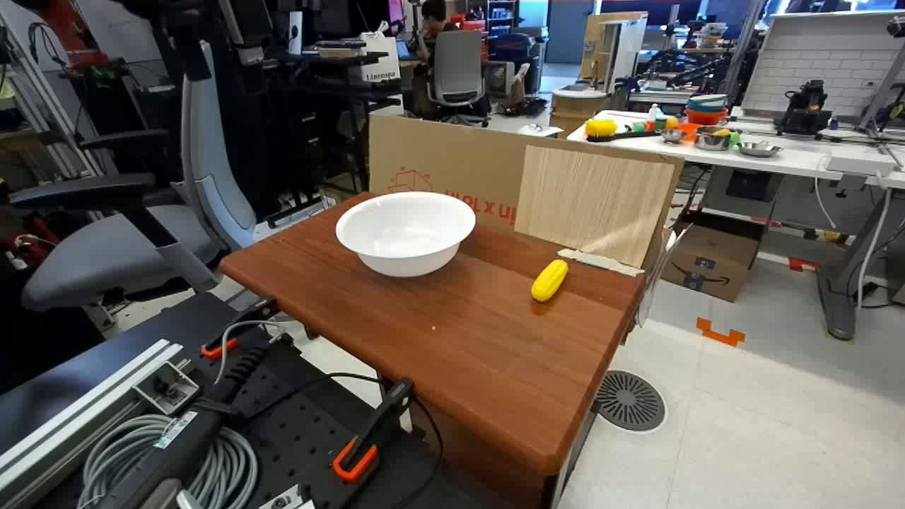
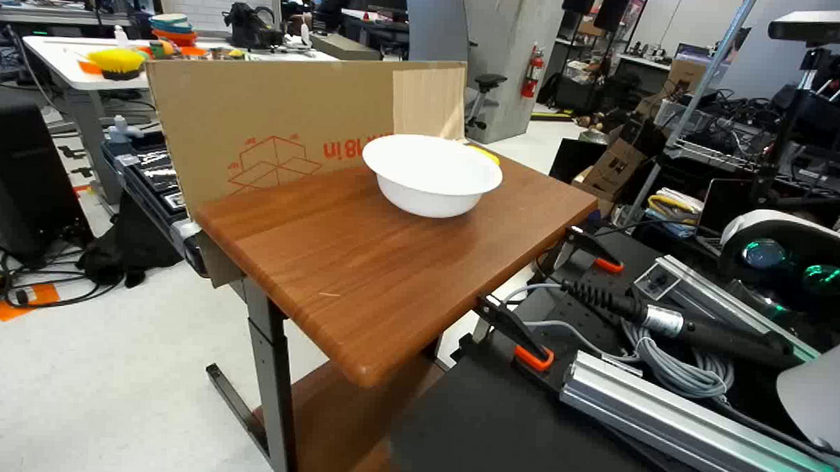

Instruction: Pick up the yellow object and put it in the bowl

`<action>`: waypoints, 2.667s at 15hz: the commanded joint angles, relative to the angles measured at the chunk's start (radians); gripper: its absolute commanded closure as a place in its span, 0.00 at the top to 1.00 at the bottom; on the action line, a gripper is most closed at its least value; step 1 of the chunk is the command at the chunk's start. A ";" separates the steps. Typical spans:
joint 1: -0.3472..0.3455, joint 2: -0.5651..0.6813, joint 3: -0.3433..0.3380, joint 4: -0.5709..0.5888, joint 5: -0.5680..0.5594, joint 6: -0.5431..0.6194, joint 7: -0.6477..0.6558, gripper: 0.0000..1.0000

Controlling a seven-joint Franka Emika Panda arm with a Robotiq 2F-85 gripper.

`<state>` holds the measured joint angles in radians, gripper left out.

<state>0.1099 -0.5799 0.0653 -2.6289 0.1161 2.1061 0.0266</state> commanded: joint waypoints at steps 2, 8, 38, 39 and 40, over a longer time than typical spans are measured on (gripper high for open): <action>-0.002 0.000 0.002 0.002 0.001 -0.003 -0.001 1.00; -0.002 0.000 0.002 0.002 0.001 -0.003 -0.001 1.00; -0.322 0.901 -0.220 0.771 0.200 -0.043 0.058 1.00; -0.323 0.908 -0.220 0.779 0.200 -0.047 0.067 1.00; -0.322 0.910 -0.220 0.782 0.200 -0.047 0.072 1.00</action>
<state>-0.2084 0.3292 -0.1586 -1.8496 0.3176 2.0614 0.0976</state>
